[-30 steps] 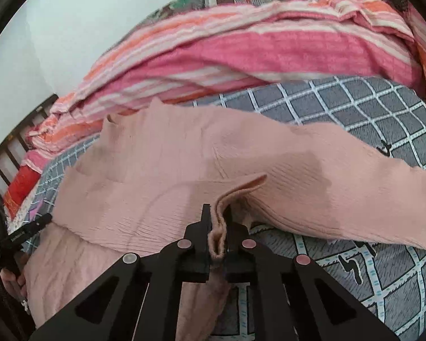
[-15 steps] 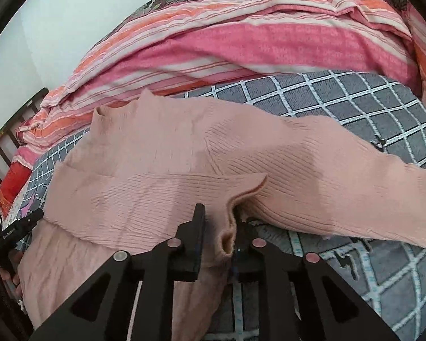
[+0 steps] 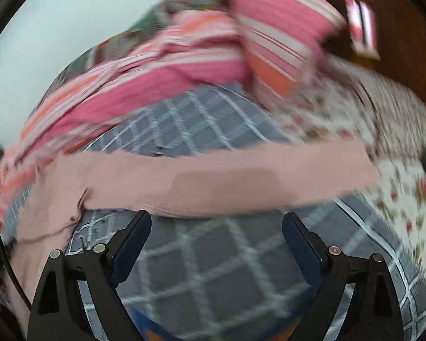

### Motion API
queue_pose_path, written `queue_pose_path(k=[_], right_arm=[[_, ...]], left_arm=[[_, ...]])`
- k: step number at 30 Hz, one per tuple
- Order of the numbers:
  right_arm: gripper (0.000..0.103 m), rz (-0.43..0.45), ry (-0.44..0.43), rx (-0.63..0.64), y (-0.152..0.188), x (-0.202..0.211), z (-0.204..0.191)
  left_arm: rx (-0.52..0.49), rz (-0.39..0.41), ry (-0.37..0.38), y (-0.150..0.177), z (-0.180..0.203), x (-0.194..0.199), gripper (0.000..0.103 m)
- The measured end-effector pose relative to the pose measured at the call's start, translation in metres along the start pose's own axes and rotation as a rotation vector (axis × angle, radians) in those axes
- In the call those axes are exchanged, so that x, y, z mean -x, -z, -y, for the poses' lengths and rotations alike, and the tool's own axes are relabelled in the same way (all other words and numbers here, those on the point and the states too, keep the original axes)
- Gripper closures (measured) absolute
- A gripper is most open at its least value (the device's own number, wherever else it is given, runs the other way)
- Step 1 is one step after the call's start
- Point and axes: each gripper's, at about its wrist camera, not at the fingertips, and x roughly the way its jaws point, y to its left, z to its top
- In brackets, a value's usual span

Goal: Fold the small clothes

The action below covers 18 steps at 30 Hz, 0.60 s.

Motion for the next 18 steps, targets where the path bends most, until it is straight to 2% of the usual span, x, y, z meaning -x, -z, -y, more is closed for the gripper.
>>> queue_pose_path(k=[3,7,11,12,13,14,16,18], right_arm=[[0.01,0.012,-0.008,-0.078,0.001,-0.003,0.025],[0.01,0.027,0.002,-0.113,-0.007,-0.008,0.03],[0.018,0.008,0.043,-0.155,-0.021,-0.018,0.04],[0.025,-0.006,0.053,-0.17,-0.026,-0.022,0.044],[0.039,-0.004,0.07,-0.177,-0.029,-0.023,0.047],[0.047,0.001,0.091,-0.175,-0.032,-0.023,0.049],[0.092,-0.017,0.137,-0.151,-0.037,-0.028,0.05],[0.095,-0.011,0.136,-0.137,-0.04,-0.029,0.049]], left_arm=[[-0.003,-0.004,0.0,0.0,0.001,-0.001,0.029],[-0.004,-0.006,0.0,-0.001,0.001,-0.001,0.029],[-0.008,-0.011,-0.005,-0.001,0.0,-0.002,0.029],[-0.007,-0.011,-0.003,-0.001,0.0,-0.002,0.029],[-0.006,-0.011,-0.003,-0.001,0.0,-0.002,0.029],[-0.003,-0.01,0.0,-0.001,0.0,-0.002,0.029],[-0.001,-0.009,0.003,-0.001,0.0,-0.003,0.028],[0.002,-0.007,0.007,-0.002,0.0,-0.002,0.028]])
